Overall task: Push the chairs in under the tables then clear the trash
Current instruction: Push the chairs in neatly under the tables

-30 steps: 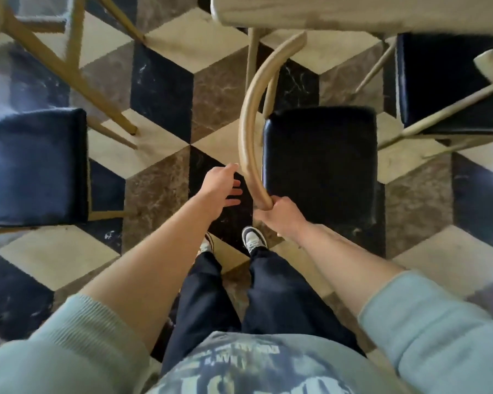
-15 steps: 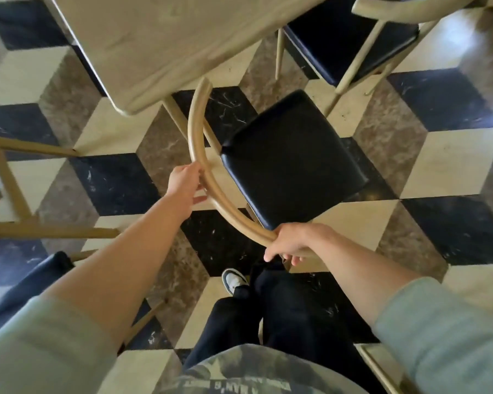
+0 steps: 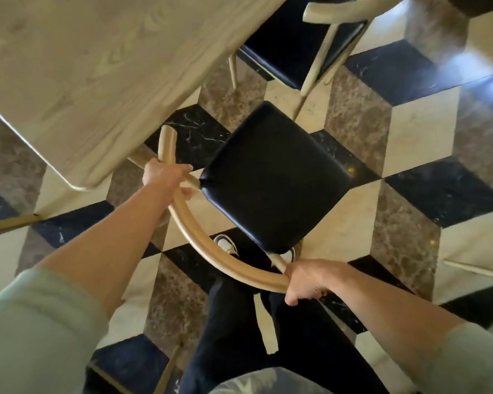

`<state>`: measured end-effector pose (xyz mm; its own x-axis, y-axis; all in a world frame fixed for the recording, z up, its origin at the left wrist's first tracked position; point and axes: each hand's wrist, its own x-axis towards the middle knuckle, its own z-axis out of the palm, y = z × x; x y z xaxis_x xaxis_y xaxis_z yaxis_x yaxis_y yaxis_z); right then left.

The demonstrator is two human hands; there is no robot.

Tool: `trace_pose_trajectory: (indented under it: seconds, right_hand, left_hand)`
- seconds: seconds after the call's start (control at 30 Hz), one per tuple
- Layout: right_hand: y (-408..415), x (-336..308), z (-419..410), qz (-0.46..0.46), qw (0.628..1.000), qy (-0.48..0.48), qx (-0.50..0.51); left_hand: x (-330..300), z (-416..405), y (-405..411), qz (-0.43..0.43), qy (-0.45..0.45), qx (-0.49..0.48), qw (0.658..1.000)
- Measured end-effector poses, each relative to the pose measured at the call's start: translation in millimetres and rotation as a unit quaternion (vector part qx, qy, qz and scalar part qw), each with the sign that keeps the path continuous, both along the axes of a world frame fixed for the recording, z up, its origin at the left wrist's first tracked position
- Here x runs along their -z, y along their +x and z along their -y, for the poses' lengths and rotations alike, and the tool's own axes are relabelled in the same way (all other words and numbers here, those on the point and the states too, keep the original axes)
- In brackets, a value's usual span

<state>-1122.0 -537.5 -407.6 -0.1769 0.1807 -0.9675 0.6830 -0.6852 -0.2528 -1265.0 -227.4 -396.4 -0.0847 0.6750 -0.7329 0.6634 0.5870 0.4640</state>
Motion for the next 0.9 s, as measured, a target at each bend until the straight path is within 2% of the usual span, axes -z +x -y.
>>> trace_pose_trajectory:
  seconds: [0.07,0.23,0.4,0.67,0.9]
  right_hand:
    - [-0.8,-1.7,-2.9,0.018,1.0,0.007,-0.003]
    - [8.1,-4.8,-3.0,0.058,0.998,0.011,-0.019]
    - [19.4,-13.5,-8.2,0.078,0.987,0.039,-0.136]
    - [56.8,-41.7,-70.2,0.094,0.94,0.051,-0.324]
    - [102.1,-36.4,-140.3,0.073,0.876,0.085,-0.469]
  left_hand:
    - [3.8,-6.0,3.0,-0.001,-0.016,0.007,1.0]
    - [8.7,-2.4,-3.2,0.025,0.009,-0.006,1.0]
    - [13.0,13.0,-36.1,0.045,0.007,-0.081,0.996]
    - [22.2,48.2,-98.9,0.063,-0.006,-0.266,0.962]
    - [23.1,60.5,-98.8,0.077,0.018,-0.387,0.919]
